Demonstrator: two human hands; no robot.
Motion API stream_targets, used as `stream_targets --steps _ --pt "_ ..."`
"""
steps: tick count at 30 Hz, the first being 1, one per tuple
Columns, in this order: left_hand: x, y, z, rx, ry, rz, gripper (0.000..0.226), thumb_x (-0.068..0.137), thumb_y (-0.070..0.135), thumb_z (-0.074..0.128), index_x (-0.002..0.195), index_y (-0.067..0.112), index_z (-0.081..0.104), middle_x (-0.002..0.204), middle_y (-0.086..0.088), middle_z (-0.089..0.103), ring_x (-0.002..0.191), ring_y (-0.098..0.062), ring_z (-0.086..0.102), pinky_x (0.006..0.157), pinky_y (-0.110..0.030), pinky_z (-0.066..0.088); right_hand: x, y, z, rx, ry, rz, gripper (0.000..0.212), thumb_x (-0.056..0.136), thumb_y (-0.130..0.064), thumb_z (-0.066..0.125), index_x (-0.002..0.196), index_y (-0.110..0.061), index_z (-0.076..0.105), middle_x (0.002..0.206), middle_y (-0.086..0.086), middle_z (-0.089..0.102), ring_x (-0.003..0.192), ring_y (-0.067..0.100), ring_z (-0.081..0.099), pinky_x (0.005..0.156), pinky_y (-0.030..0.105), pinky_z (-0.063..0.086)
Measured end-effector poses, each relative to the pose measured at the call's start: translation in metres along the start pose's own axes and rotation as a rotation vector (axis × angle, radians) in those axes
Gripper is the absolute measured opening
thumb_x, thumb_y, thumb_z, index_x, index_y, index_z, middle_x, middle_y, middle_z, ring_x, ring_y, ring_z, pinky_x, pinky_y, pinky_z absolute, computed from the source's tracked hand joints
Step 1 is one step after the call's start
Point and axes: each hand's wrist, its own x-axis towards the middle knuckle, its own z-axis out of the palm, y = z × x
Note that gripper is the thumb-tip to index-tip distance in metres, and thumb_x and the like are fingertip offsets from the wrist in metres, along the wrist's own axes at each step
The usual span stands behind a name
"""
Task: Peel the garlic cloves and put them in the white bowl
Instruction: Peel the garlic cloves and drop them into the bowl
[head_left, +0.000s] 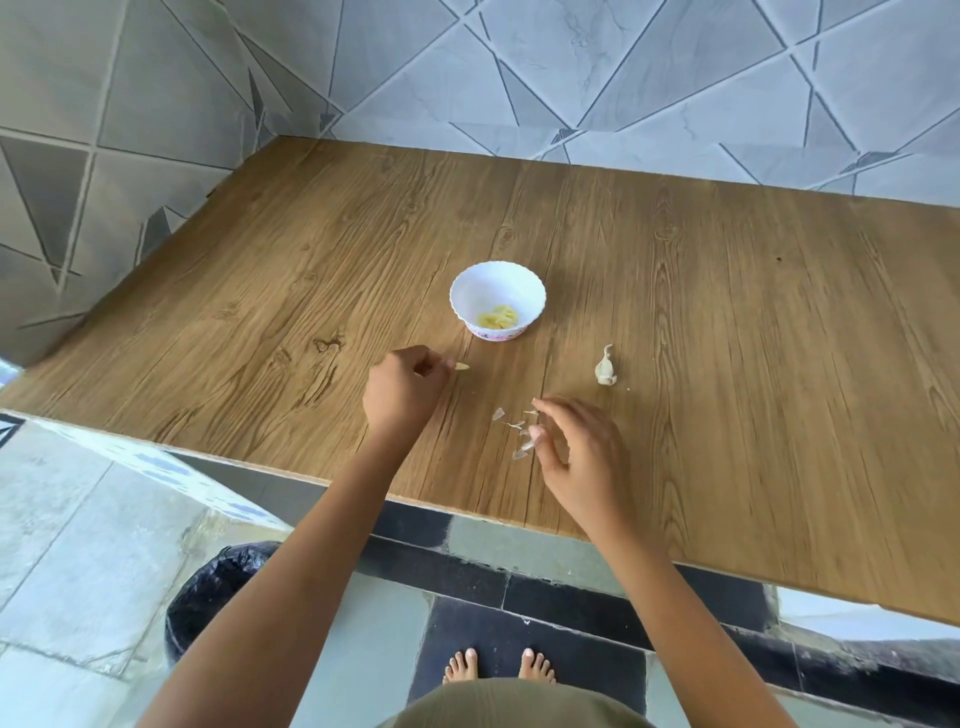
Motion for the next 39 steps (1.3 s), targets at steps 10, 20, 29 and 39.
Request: stream_targets --steps 10,20,29,39 --pt "0.002 -0.013 -0.006 0.088 0.026 0.082 0.015 0.086 0.025 0.067 0.095 0.016 0.074 0.078 0.003 0.064 0.071 -0.011 0.054 0.062 -0.022 0.039 -0.008 0.005 0.007 0.054 -0.092 0.056 0.028 0.087 -0.019 0.059 0.112 -0.008 0.064 0.113 0.004 0.066 0.106 0.023 0.06 0.091 0.044 0.05" --pt "-0.031 -0.019 -0.018 -0.243 -0.117 0.076 0.009 0.085 0.013 0.068 0.09 0.017 0.074 0.075 0.01 0.066 0.064 0.002 0.054 0.067 -0.02 0.043 0.013 -0.002 0.012 0.043 -0.368 -0.097 0.042 0.096 -0.013 0.051 0.138 -0.008 0.045 0.144 0.008 0.044 0.134 0.015 0.034 0.112 0.03 0.021" --pt "-0.035 -0.017 -0.016 -0.242 -0.179 0.115 0.01 0.086 0.013 0.066 0.088 0.019 0.074 0.069 0.015 0.062 0.057 0.007 0.052 0.061 -0.012 0.04 0.01 -0.001 -0.015 -0.052 -0.584 -0.142 0.038 0.097 -0.03 0.047 0.133 -0.019 0.052 0.146 -0.01 0.04 0.132 0.005 0.039 0.106 0.034 0.04" --pt "-0.032 -0.005 -0.003 -0.278 -0.242 0.141 0.011 0.087 0.011 0.064 0.092 0.013 0.073 0.07 0.016 0.06 0.064 -0.001 0.053 0.069 -0.021 0.043 0.002 -0.007 -0.013 -0.016 -0.331 -0.146 0.024 0.077 0.013 0.066 0.094 -0.002 0.073 0.093 0.009 0.069 0.076 0.013 0.064 0.069 -0.008 0.034"
